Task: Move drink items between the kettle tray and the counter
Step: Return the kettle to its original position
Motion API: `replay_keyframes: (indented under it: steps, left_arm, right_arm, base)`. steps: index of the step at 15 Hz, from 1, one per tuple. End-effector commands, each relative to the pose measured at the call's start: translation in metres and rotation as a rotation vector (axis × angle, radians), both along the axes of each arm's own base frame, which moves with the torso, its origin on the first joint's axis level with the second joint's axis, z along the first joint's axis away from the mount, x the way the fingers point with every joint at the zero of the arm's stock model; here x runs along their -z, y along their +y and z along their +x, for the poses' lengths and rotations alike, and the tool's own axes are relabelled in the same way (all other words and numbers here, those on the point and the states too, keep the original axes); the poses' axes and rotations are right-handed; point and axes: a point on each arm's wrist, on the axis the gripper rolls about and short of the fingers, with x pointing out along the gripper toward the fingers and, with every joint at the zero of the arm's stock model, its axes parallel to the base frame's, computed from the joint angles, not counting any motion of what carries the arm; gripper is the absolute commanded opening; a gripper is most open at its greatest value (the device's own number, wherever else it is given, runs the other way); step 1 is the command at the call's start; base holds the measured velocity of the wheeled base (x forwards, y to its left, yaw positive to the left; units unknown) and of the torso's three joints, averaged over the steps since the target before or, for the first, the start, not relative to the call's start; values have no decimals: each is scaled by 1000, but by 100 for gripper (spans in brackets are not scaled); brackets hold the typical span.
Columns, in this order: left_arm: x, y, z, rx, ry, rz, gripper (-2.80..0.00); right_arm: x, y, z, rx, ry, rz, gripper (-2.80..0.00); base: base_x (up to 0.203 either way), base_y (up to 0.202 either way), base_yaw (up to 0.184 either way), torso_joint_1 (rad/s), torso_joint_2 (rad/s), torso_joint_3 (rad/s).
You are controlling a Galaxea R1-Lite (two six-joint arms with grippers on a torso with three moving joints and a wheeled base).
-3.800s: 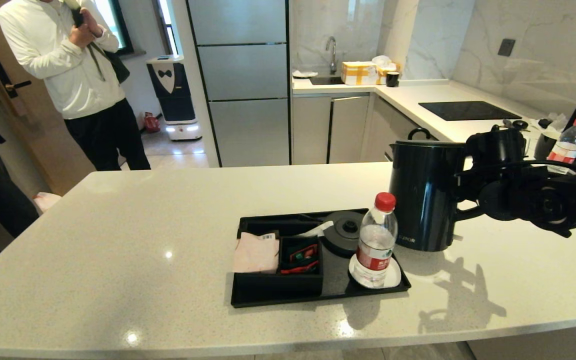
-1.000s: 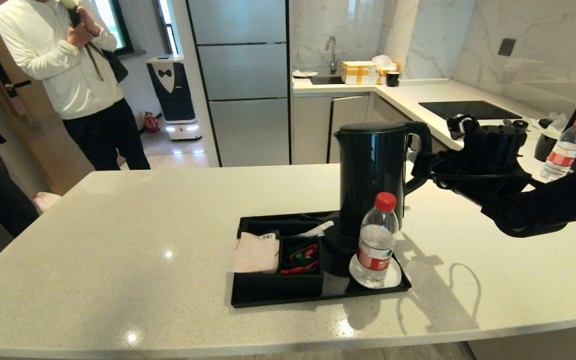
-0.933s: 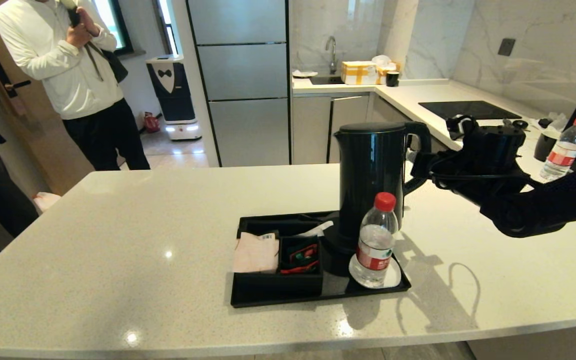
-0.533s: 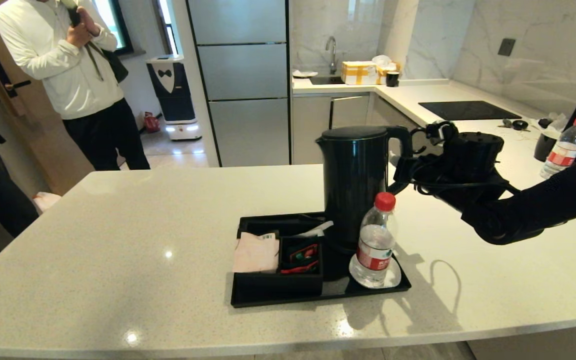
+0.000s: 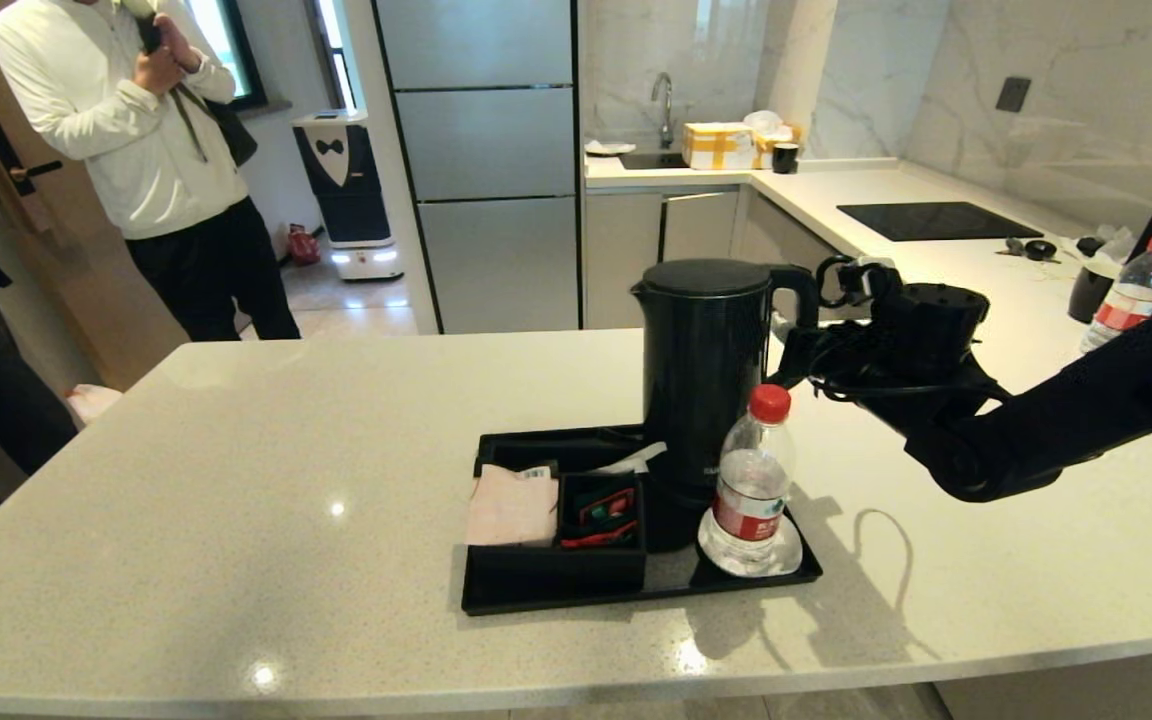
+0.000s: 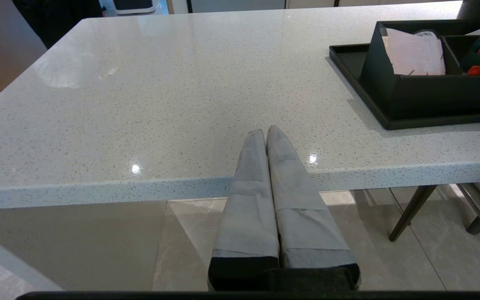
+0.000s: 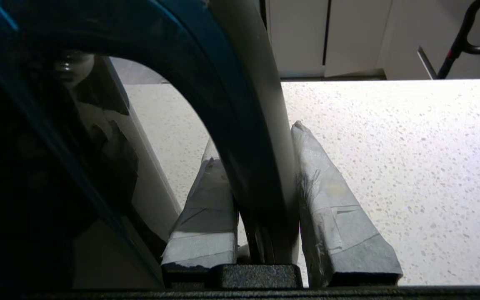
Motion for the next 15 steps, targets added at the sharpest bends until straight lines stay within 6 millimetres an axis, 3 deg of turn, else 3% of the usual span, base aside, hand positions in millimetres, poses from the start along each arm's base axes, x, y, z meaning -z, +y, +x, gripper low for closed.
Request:
replay_keyframes:
  steps: [1, 6, 15]
  left_arm:
    - [0, 0, 0, 0, 1, 0, -280]
    - [0, 0, 0, 0, 1, 0, -280]
    - [0, 0, 0, 0, 1, 0, -280]
  right_arm:
    - [2, -1, 0, 1, 3, -1, -280]
    - [-8, -9, -6, 11, -14, 0, -280]
    - [3, -17, -14, -46, 24, -23, -280]
  base:
    - [0, 0, 0, 0, 0, 0]
    - [0, 0, 0, 0, 0, 0]
    - [0, 0, 0, 0, 0, 0]
